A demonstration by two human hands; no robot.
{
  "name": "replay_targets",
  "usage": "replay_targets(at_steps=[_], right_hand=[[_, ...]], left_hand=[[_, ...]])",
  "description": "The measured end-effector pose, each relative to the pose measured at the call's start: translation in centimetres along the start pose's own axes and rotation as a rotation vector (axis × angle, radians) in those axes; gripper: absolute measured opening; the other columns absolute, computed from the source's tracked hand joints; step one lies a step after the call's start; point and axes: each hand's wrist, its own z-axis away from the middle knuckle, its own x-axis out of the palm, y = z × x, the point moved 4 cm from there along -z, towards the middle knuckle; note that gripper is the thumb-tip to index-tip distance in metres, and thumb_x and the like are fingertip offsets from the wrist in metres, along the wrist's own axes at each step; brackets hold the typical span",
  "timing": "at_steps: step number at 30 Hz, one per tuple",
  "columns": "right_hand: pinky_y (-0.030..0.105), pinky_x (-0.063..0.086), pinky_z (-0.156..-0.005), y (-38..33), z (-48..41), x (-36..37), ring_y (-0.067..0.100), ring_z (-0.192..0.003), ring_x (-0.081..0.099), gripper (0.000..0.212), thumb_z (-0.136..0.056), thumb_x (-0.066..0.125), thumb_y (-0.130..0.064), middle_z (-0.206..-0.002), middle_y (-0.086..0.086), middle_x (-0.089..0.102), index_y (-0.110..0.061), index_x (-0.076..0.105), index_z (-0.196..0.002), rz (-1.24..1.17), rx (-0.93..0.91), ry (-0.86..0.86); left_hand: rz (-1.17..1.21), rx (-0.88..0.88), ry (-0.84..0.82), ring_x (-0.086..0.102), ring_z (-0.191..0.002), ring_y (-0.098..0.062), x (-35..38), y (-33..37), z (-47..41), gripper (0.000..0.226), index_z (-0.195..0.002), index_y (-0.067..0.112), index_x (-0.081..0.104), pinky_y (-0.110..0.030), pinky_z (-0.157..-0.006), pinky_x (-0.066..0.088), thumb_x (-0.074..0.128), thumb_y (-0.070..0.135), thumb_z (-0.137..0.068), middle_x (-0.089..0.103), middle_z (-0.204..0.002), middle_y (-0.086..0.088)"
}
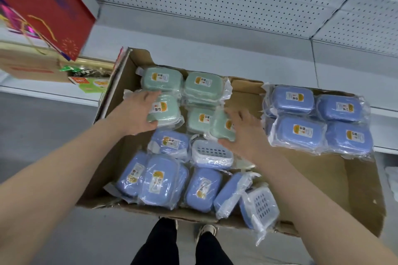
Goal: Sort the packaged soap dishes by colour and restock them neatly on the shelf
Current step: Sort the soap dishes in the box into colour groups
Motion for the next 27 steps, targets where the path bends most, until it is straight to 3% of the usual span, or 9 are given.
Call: replay_targets(at_steps=[4,6,8,12,15,22,25,27], right_hand=[[0.051,0.034,-0.104,-4.2,-4.2,2.1,0.034,-0.128,0.043,0.079,-0.075,0.076,-0.044,-0.138,0.007,0.045,-0.028,0.040,-0.143,0.118,-0.087,0.068],[0.058,0.023,-0.112,-4.9,-5.5,3.5,0.033,-0.143,0.025,0.077,-0.082,0.071,-0.043,-0.151,0.004,0.031,-0.035,0.031,-0.147,0.155,-0.032,-0.005],[0.060,0.022,-0.112,-4.4,-5.7,4.6,0.034,-0.146,0.016,0.071,-0.088,0.066,-0.042,-0.156,0.004,0.021,-0.039,0.028,-0.147,0.131,0.059,-0.059],[0.055,0.039,-0.105,-3.4,-5.0,5.7,0.041,-0.134,0.032,0.070,-0.086,0.068,-0.032,-0.153,0.013,0.022,-0.034,0.032,-0.146,0.031,0.112,-0.006],[0.049,0.040,-0.106,-4.1,-5.5,6.3,0.042,-0.130,0.038,0.070,-0.087,0.069,-0.028,-0.154,0.018,0.021,-0.028,0.034,-0.147,-0.046,0.150,-0.008],[0.049,0.039,-0.106,-5.4,-6.0,5.7,0.039,-0.135,0.034,0.064,-0.090,0.067,-0.026,-0.156,0.015,0.022,-0.024,0.038,-0.146,-0.084,0.047,0.013],[0.047,0.045,-0.099,-4.3,-4.8,4.5,0.037,-0.133,0.038,0.066,-0.091,0.065,-0.029,-0.156,0.011,0.024,-0.023,0.033,-0.149,-0.025,0.001,-0.018],[0.044,0.052,-0.085,-3.3,-3.3,3.2,0.037,-0.119,0.052,0.059,-0.092,0.063,-0.032,-0.146,0.011,0.039,-0.018,0.041,-0.144,-0.004,-0.051,0.034]], left_hand=[[-0.067,0.104,0.011,0.036,-0.132,-0.041,0.8,-1.6,-1.4,0.082,-0.142,0.011,0.039,-0.051,-0.113,0.027,0.075,0.025,-0.070,0.044,-0.139,-0.021],[-0.110,0.130,0.045,0.035,-0.133,-0.041,1.5,-1.7,-1.7,0.081,-0.143,0.012,0.039,-0.056,-0.113,0.027,0.074,0.027,-0.070,0.042,-0.141,-0.021],[-0.110,0.141,0.063,0.040,-0.131,-0.040,2.2,-1.8,-1.6,0.083,-0.144,0.013,0.038,-0.055,-0.111,0.029,0.078,0.029,-0.072,0.044,-0.140,-0.020],[-0.112,0.125,0.065,0.034,-0.136,-0.038,3.5,-2.3,-1.1,0.082,-0.148,0.014,0.034,-0.054,-0.115,0.025,0.074,0.029,-0.078,0.038,-0.148,-0.015],[-0.099,0.160,0.043,0.026,-0.142,-0.040,4.2,-2.1,-1.0,0.074,-0.149,0.015,0.032,-0.056,-0.116,0.021,0.067,0.024,-0.085,0.031,-0.155,-0.013],[-0.101,0.139,-0.001,0.011,-0.148,-0.035,3.9,-2.6,-1.1,0.071,-0.153,0.020,0.025,-0.052,-0.120,0.008,0.060,0.019,-0.091,0.019,-0.160,-0.007],[-0.087,0.122,0.059,0.019,-0.146,-0.036,3.3,-1.7,-0.2,0.070,-0.150,0.017,0.033,-0.053,-0.118,0.017,0.064,0.015,-0.087,0.026,-0.157,-0.012],[-0.038,0.117,0.145,0.032,-0.139,-0.038,2.7,-0.5,1.0,0.065,-0.143,0.012,0.043,-0.052,-0.113,0.029,0.066,0.012,-0.083,0.038,-0.150,-0.016]])
